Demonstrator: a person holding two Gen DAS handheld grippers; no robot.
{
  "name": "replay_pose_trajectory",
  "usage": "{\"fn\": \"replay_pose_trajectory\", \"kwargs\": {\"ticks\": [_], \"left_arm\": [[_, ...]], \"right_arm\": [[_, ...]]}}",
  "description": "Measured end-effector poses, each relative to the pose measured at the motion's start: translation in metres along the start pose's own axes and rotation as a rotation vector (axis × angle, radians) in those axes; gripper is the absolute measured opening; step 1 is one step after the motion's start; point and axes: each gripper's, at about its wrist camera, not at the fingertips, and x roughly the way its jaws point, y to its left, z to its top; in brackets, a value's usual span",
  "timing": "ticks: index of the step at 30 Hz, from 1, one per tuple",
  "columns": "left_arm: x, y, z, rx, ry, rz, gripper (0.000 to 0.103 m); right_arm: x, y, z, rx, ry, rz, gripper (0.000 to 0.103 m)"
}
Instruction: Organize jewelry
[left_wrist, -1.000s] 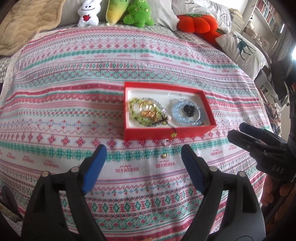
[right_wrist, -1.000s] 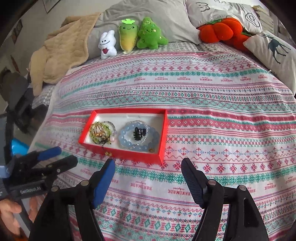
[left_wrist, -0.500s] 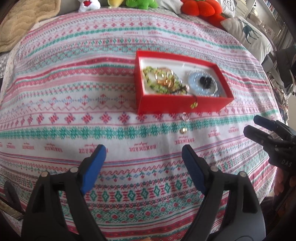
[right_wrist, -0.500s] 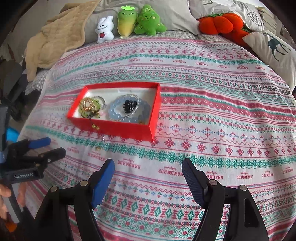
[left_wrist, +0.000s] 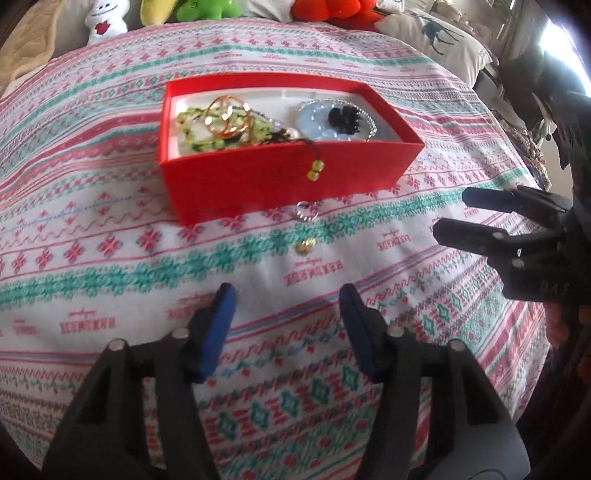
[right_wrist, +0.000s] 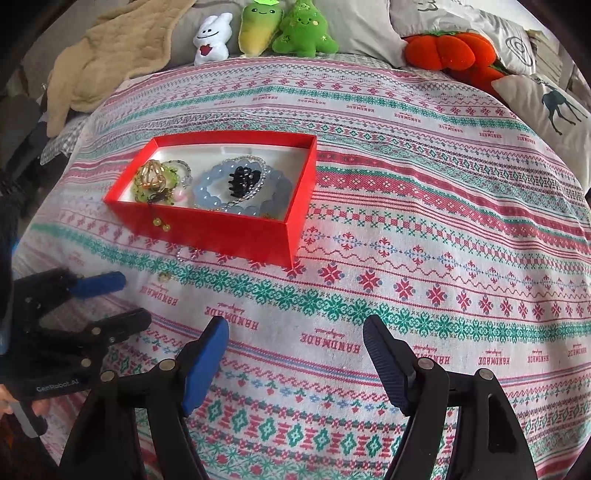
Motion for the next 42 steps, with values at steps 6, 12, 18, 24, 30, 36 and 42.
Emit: {"fn": "replay_pose_trajectory", "kwargs": {"ticks": [6, 12, 18, 24, 30, 36, 42], "left_arm": [[0.006, -0.01, 0.011, 0.013, -0.014, -0.044, 0.036], [0.015, -0.018, 0.018, 0.027, -0.013, -0.022, 0.026], [0.022, -0.026, 0.023, 0.051, -0.002, 0.05, 0.008], [0.02, -0.022, 0.024, 0.058, 0.013, 0.056, 0.006], [0.006, -0.011, 0.022, 0.026, 0.004, 0.093, 0.006], [-0.006, 0.001, 0.019, 0.001, -0.005, 0.138, 0.006], [-0.017, 0.016, 0.02, -0.043, -0.005, 0.161, 0.006]], "right_arm": [[0.007, -0.009, -0.002, 0.01, -0.005, 0.001, 0.076], [0.013, -0.016, -0.003, 0.01, 0.004, -0.004, 0.076], [0.014, -0.015, -0.005, 0.01, 0.007, -0.001, 0.076], [0.014, -0.009, -0.003, 0.002, 0.002, 0.008, 0.076], [0.016, 0.004, 0.002, 0.009, -0.007, 0.041, 0.076], [0.024, 0.031, 0.006, 0.003, -0.002, 0.084, 0.076], [0.042, 0.052, 0.014, 0.038, 0.01, 0.109, 0.069]]}}
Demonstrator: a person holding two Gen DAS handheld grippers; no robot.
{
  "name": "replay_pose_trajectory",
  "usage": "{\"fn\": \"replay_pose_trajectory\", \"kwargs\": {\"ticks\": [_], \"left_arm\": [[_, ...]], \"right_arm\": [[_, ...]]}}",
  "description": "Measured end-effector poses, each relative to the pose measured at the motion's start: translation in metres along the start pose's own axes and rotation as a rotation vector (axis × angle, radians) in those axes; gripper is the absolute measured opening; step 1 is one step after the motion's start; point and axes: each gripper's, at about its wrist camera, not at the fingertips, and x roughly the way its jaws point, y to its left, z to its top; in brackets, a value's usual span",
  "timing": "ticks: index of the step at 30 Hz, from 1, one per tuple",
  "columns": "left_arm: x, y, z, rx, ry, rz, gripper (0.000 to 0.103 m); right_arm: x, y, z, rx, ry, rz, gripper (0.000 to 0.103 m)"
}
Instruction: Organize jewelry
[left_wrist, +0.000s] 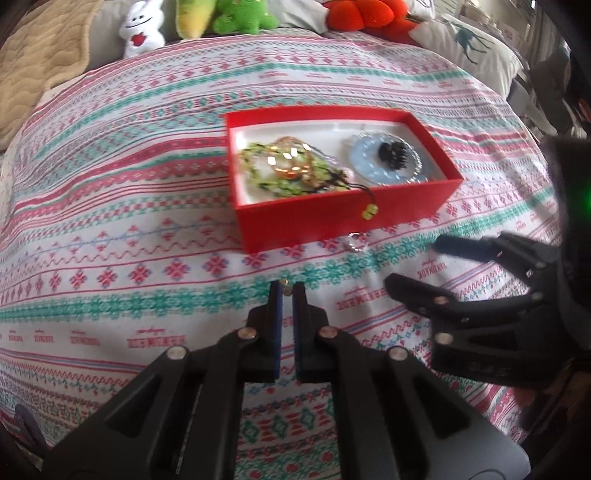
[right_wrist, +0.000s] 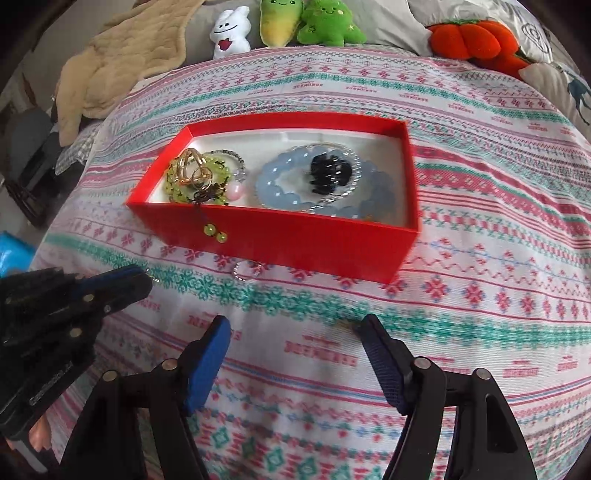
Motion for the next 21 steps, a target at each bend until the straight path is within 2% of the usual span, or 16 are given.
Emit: {"fn": "replay_pose_trajectory", "kwargs": {"ticks": [4, 7, 17, 21], "left_arm": [[-0.002, 0.01, 0.0, -0.036, 0.006, -0.004, 0.006], [-0.003, 0.013, -0.001, -0.049, 0.01, -0.007, 0.006], [-0.005, 0.017, -0.012, -0.058, 0.032, -0.007, 0.006], [-0.006, 0.019, -0.012, -0.064, 0.034, -0.006, 0.006]], "right_arm": [[0.009, 0.016, 0.004, -0.032, -0.025, -0.027, 0.06], [0.016, 0.028, 0.009, -0.051, -0.042, -0.026, 0.058], [0.026, 0.033, 0.018, -0.027, -0.058, -0.019, 0.017], [0.025, 0.032, 0.016, -0.042, -0.058, -0.012, 0.013]]}}
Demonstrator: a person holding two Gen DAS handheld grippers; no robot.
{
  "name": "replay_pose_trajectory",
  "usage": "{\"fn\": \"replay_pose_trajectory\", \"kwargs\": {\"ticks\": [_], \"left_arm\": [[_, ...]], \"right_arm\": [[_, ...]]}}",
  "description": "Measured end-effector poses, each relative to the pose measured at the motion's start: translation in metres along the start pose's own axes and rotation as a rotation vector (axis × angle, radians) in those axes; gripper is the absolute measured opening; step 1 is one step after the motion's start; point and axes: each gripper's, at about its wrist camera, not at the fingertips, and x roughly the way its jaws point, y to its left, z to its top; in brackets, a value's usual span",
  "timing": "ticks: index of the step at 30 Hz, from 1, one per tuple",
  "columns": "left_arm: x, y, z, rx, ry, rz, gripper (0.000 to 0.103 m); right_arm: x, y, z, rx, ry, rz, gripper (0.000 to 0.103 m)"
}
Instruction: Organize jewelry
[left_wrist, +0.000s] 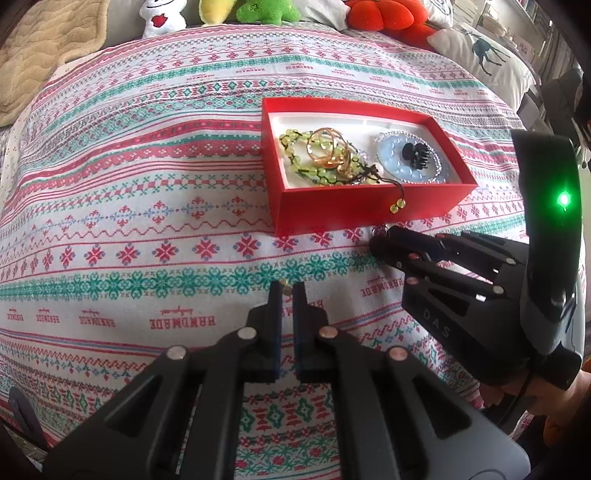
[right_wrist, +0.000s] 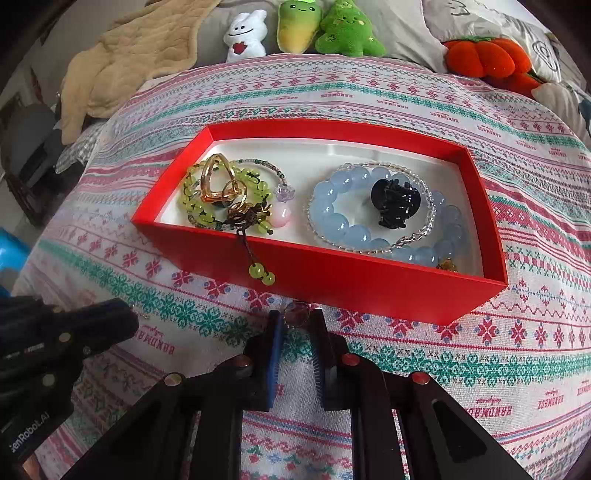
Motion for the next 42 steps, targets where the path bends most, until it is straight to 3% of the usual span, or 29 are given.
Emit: {"fn": "replay_pose_trajectory", "kwargs": {"ticks": [6, 15, 20, 21, 22, 23, 26, 29, 31, 35, 42], "left_arm": [[0.0, 0.001, 0.0, -0.002, 0.001, 0.001, 0.006], [0.003, 0.002, 0.005, -0.008, 0.009, 0.003, 0.006], [0.006, -0.001, 0.006, -0.006, 0.012, 0.004, 0.006], [0.006, -0.001, 0.006, -0.009, 0.012, 0.006, 0.006], [0.006, 0.0, 0.006, -0.012, 0.012, 0.007, 0.006], [0.006, 0.001, 0.006, -0.016, 0.013, 0.009, 0.006], [0.007, 0.004, 0.006, -0.021, 0.014, 0.011, 0.006], [0.006, 0.006, 0.005, -0.022, 0.015, 0.014, 0.006], [0.006, 0.007, 0.004, -0.023, 0.016, 0.015, 0.006], [0.005, 0.008, 0.003, -0.022, 0.015, 0.015, 0.006], [0.002, 0.01, 0.001, -0.023, 0.008, 0.014, 0.006]], "right_arm": [[-0.006, -0.005, -0.002, 0.009, 0.017, 0.032, 0.007], [-0.01, -0.013, -0.005, 0.021, 0.042, 0.104, 0.008], [-0.011, -0.014, -0.006, 0.026, 0.046, 0.123, 0.025], [-0.011, -0.013, -0.006, 0.019, 0.043, 0.122, 0.039], [-0.012, -0.009, -0.006, 0.007, 0.033, 0.122, 0.059], [-0.012, -0.006, -0.005, 0.0, 0.023, 0.116, 0.064], [-0.009, 0.007, -0.005, -0.044, 0.001, 0.053, 0.064], [-0.004, 0.012, -0.005, -0.058, -0.008, 0.015, 0.06], [-0.002, 0.014, -0.003, -0.059, -0.014, -0.008, 0.04], [-0.001, 0.011, -0.001, -0.05, -0.01, -0.015, 0.014], [-0.007, 0.006, -0.001, -0.044, -0.002, 0.01, 0.006]]}}
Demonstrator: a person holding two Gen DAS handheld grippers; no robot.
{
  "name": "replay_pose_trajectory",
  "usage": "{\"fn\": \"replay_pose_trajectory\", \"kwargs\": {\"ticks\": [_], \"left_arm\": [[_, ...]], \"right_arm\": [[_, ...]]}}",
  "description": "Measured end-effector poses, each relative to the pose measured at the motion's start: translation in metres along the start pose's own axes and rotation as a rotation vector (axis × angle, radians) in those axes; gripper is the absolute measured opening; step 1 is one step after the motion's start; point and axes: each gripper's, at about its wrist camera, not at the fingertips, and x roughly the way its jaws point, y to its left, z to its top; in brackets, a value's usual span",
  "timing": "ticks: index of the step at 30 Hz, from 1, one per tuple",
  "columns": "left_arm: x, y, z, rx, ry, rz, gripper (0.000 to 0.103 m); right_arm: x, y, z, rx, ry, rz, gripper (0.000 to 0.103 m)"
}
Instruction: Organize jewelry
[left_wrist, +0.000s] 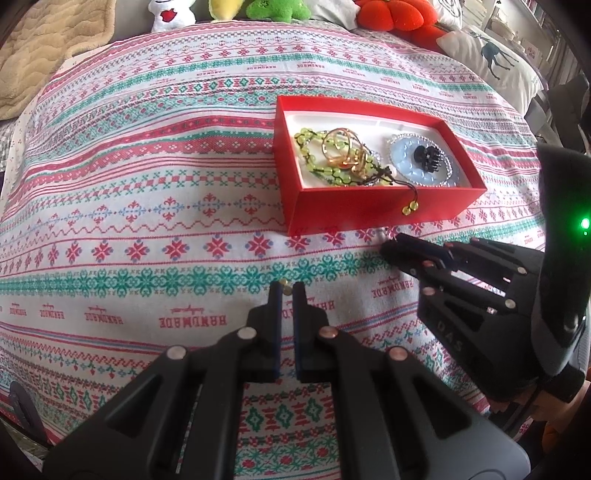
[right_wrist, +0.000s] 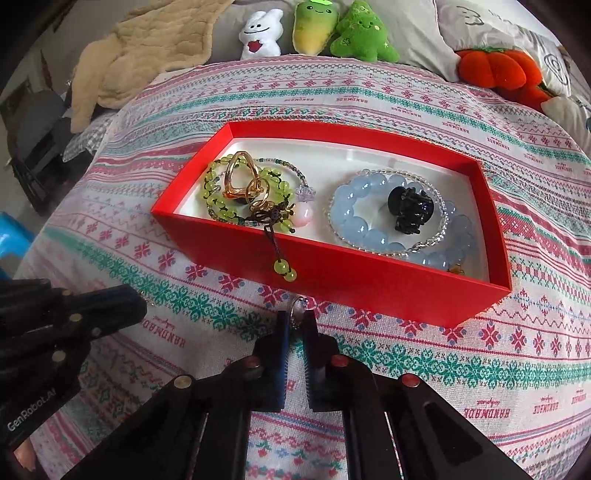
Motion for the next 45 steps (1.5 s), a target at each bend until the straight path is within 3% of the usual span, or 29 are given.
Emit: {"fn": "replay_pose_trajectory", "kwargs": {"ticks": [21, 26, 27, 28, 29, 34, 38, 39, 40, 43, 45], "left_arm": [[-0.004, 0.002, 0.011, -0.007, -0.012, -0.007, 0.006], [-0.003, -0.001, 0.012, 0.003, -0.004, -0.004, 0.006], [-0.003, -0.002, 0.011, 0.005, -0.003, -0.003, 0.006], [-0.003, -0.003, 0.011, 0.005, -0.002, -0.002, 0.006], [-0.002, -0.004, 0.011, 0.005, -0.001, -0.001, 0.006], [-0.002, -0.002, 0.01, -0.002, 0.004, 0.0, 0.006], [-0.003, -0.003, 0.009, 0.001, 0.004, -0.002, 0.006], [-0.003, -0.003, 0.008, 0.0, 0.005, -0.002, 0.006], [-0.003, -0.003, 0.008, -0.001, 0.005, -0.002, 0.006], [-0.003, -0.002, 0.007, -0.001, 0.005, 0.0, 0.006], [-0.003, -0.003, 0.007, -0.001, 0.005, -0.001, 0.006]], "right_arm": [[-0.043, -0.025, -0.004, 0.032, -0.032, 0.112, 0.006], [-0.026, -0.026, -0.005, 0.053, 0.018, 0.079, 0.027], [-0.022, -0.025, -0.006, 0.049, 0.029, 0.068, 0.037], [-0.019, -0.024, -0.006, 0.041, 0.035, 0.056, 0.057], [-0.016, -0.023, -0.007, 0.034, 0.035, 0.045, 0.063], [-0.003, -0.011, -0.005, -0.02, 0.019, -0.01, 0.066], [0.004, 0.0, -0.003, -0.052, 0.005, -0.052, 0.059], [0.005, 0.0, -0.002, -0.049, 0.005, -0.054, 0.05], [0.005, 0.001, -0.002, -0.046, 0.005, -0.052, 0.035], [0.005, 0.004, 0.0, -0.052, 0.012, -0.027, 0.012], [0.005, 0.006, 0.0, -0.056, 0.016, -0.015, 0.008]]}}
